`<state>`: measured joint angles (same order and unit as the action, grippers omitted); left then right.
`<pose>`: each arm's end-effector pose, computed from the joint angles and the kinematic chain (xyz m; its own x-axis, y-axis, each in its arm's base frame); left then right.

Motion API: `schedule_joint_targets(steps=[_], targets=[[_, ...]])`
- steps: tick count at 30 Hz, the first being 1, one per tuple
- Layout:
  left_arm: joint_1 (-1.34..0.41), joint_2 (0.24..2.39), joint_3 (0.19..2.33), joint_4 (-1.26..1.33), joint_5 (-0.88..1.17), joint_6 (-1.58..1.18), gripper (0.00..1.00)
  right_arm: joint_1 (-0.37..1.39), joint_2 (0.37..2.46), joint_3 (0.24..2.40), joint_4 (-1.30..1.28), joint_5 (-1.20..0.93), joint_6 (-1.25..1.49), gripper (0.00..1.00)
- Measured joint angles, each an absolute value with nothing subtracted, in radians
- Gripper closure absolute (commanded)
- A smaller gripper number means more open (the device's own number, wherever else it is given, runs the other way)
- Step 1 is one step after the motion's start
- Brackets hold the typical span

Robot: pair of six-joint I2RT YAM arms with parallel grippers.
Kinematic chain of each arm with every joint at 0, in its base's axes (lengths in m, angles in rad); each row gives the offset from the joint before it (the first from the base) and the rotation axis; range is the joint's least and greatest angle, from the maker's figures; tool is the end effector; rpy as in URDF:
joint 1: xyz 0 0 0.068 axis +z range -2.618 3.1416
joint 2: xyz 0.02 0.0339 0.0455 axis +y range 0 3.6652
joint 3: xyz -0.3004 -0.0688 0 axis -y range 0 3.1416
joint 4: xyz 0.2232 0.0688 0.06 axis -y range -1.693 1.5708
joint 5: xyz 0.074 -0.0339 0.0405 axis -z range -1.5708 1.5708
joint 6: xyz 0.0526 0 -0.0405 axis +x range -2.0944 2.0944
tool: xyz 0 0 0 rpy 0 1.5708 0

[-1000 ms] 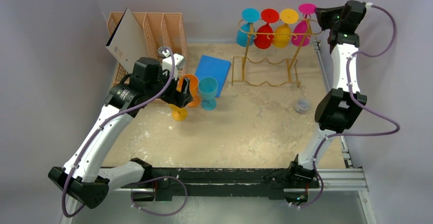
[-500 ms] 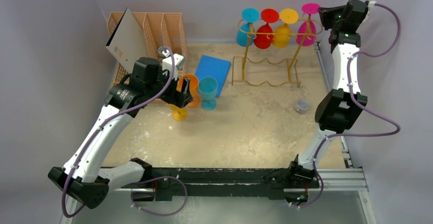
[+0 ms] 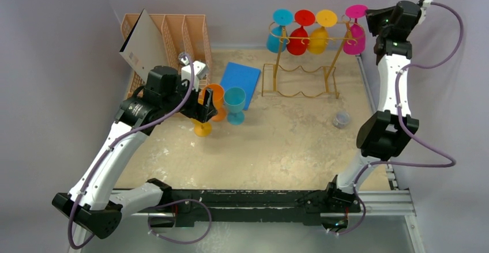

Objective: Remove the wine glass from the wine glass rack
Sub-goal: Pick up the wine glass from the wine rack, then place the wine glass at the center of the board.

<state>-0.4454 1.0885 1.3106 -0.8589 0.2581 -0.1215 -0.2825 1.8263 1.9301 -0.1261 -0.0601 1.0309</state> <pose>0.1617 -0.0921 0.4131 -0.6056 0.1593 -0.7797 0.5323 0.8094 -0.2481 0.4217 -0.1191 0.4841 0.1782 0.8398 -0.5128 0.1318 0.4961 0.8582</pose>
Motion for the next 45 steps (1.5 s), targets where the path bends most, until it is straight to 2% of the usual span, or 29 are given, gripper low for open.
schedule_joint_targets(steps=[28,45], targets=[[-0.445,1.076,1.311,-0.863,0.27,-0.136,0.2,-0.389,1.566,1.622,-0.101,0.006,0.934,1.0],[-0.445,1.075,1.311,-0.863,0.288,-0.139,0.2,-0.45,1.298,1.414,-0.138,-0.203,0.913,1.0]])
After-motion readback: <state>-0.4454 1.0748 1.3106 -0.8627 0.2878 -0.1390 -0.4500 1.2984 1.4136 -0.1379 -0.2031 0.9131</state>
